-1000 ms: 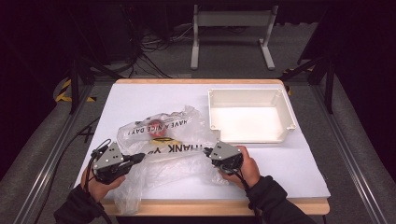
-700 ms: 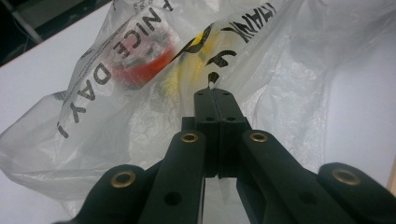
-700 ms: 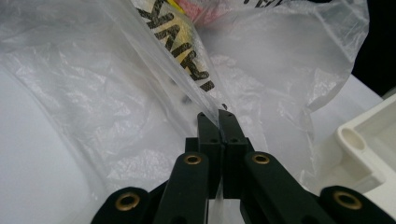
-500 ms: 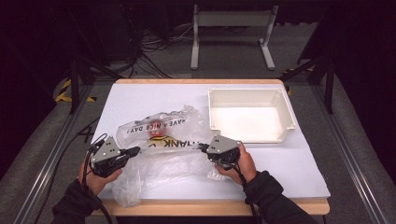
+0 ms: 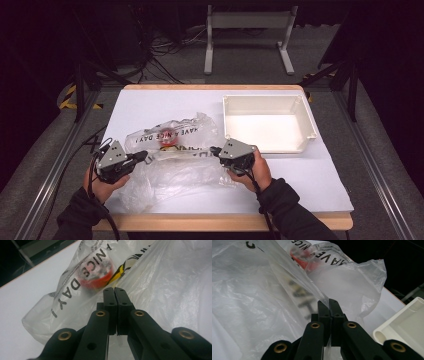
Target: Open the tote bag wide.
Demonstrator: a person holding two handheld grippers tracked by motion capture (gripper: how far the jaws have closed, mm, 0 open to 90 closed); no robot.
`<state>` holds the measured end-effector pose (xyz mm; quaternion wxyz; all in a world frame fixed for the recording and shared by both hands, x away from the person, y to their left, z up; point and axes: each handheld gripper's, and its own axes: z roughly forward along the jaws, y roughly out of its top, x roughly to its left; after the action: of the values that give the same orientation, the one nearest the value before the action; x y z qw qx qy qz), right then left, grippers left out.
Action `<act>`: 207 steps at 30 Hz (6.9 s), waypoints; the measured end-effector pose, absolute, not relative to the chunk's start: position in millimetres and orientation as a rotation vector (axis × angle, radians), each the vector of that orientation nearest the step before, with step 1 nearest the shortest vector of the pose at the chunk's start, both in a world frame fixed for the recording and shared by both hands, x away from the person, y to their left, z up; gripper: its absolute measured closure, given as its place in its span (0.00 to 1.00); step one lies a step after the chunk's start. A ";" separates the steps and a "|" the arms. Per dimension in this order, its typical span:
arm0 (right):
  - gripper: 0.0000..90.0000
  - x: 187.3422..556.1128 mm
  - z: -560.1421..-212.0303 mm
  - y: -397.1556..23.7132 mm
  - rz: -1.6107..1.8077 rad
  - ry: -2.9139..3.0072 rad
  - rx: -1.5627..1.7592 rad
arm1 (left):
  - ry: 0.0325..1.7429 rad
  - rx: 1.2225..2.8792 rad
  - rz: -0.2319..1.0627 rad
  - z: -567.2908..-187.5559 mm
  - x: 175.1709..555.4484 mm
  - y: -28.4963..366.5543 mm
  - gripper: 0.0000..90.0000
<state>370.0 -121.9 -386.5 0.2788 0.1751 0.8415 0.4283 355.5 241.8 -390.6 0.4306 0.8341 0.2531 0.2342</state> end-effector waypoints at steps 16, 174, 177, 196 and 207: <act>1.00 382.9 -383.5 -117.6 1.144 2.220 0.556 | 0.597 1.952 0.704 -351.9 321.6 241.4 0.84; 0.99 444.9 -368.6 -42.4 0.794 2.355 0.461 | 0.894 2.195 0.834 -372.7 393.8 246.6 0.69; 0.99 449.9 -367.6 -37.6 0.772 2.349 0.474 | 0.929 2.187 0.822 -379.3 403.0 249.4 0.73; 0.96 492.7 -382.5 -18.7 0.558 2.414 0.569 | 1.073 2.192 0.753 -409.2 449.5 257.5 0.76; 1.00 495.4 -391.8 -13.5 0.471 2.508 0.543 | 1.092 2.259 0.633 -427.3 464.4 257.2 0.92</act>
<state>495.4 -13.5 -391.8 0.2633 0.2010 0.9273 0.1742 464.4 257.2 -427.3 0.2733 0.8397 0.4060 0.2352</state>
